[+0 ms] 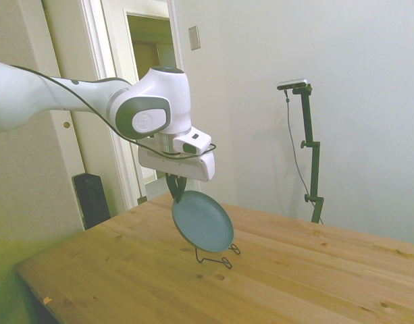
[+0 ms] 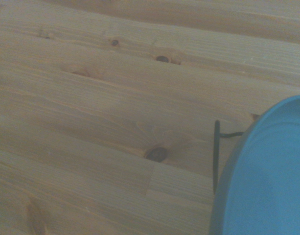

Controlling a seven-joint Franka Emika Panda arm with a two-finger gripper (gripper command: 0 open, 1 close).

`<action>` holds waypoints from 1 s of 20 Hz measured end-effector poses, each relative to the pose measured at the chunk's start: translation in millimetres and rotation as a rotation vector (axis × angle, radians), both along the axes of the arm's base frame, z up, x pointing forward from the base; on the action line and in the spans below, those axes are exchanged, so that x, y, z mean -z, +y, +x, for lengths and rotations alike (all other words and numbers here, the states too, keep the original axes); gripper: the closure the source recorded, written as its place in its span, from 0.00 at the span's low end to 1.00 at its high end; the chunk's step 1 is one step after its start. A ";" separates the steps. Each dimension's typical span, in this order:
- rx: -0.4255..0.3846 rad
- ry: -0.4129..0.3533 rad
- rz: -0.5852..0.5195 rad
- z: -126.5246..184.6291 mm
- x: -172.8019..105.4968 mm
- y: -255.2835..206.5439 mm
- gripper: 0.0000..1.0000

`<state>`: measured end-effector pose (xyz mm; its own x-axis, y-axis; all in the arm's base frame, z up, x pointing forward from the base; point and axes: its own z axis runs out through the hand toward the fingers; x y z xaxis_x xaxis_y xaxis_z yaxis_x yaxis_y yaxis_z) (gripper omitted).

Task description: Load the plate

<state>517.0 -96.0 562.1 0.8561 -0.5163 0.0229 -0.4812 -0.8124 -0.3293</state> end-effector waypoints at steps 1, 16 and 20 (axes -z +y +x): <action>-0.008 0.006 0.011 -0.8 -0.4 1.3 1.00; -0.084 0.090 0.120 54.7 10.4 -5.1 1.00; -0.101 0.092 0.184 57.0 18.5 -4.7 1.00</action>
